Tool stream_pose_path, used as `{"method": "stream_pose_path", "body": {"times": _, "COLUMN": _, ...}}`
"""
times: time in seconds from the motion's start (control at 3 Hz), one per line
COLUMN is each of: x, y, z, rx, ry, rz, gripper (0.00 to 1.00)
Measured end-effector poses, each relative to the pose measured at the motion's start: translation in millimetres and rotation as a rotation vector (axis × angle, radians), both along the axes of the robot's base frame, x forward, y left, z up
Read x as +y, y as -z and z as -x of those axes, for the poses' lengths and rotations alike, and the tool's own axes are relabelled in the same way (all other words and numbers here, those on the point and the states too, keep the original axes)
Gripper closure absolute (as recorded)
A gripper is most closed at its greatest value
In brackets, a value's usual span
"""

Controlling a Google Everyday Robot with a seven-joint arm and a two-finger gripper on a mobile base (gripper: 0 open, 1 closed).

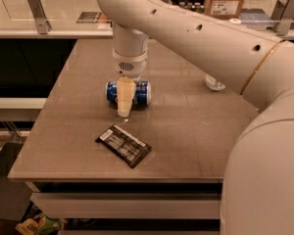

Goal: Place pepsi can upright

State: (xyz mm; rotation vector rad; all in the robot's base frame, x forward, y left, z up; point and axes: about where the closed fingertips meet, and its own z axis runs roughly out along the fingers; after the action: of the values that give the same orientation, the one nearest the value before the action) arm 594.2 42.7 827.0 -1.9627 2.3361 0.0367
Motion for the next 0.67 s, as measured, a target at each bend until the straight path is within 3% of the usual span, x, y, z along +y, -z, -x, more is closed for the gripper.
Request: {"method": "stream_pose_path", "body": {"times": 0.67, "x": 5.3, "y": 5.9, "z": 5.7, "rx": 0.017, "ry": -0.04, "rz": 0.029, "gripper": 0.63}}
